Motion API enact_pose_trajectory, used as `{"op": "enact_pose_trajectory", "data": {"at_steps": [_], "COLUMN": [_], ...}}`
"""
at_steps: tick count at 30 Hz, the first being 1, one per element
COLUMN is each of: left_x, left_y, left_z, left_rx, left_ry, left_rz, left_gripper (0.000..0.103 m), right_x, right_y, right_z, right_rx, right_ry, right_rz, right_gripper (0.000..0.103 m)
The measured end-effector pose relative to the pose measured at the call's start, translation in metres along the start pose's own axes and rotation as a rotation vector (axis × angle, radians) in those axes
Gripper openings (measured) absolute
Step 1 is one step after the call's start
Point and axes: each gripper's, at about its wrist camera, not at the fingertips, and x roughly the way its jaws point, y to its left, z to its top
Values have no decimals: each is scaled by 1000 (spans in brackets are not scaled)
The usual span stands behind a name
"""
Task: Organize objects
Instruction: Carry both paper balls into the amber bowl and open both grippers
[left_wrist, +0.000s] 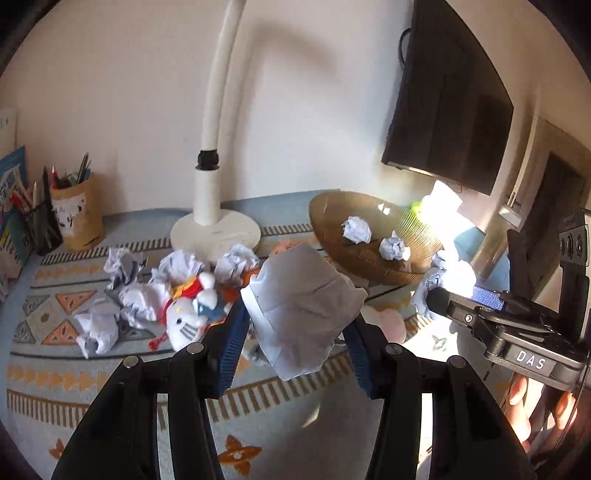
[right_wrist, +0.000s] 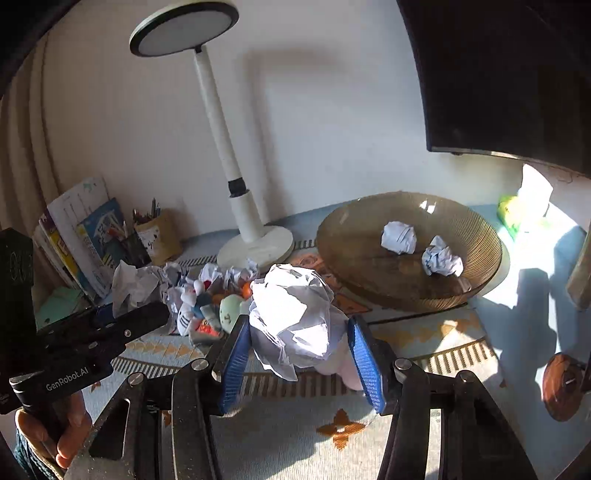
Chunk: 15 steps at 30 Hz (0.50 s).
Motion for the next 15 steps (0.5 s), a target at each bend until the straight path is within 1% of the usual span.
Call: {"op": "enact_pose_trajectory", "data": {"at_steps": [2,4,6,8,9,13,14,15], "left_x": [9,22,44,71,86,136,145,151], "left_y": [-22,-41,-55,-63,-67,-84,-85,-85], "left_z": [35,63,81,85,85,78,77,76], "left_rx": [21,38,36,6,1,41,40,32], "left_ry": [-39,-76,-76,-44,-22,37,50,59], "left_rz": [-48,-80,-100,-132,-132,-88,-86,-90], "left_gripper": [48,48,48,48,48,48,51,56], "right_x": [-20,-34,-36,-23,-13,28,36,41], "right_y": [-22,-44,-62,-80,-88,-117,-124,-131], "right_z": [28,49,61,66,66,62,61,61], "right_rx": [62,120,163,202,222,286,305,318], "right_ry": [-84,-152,-176,-151,-123,-23,1,17], "right_rz": [-35,-72,-120,-142,-147,-179,-179,-172], "right_gripper": [52,52,52,52,52,53,53,54]}}
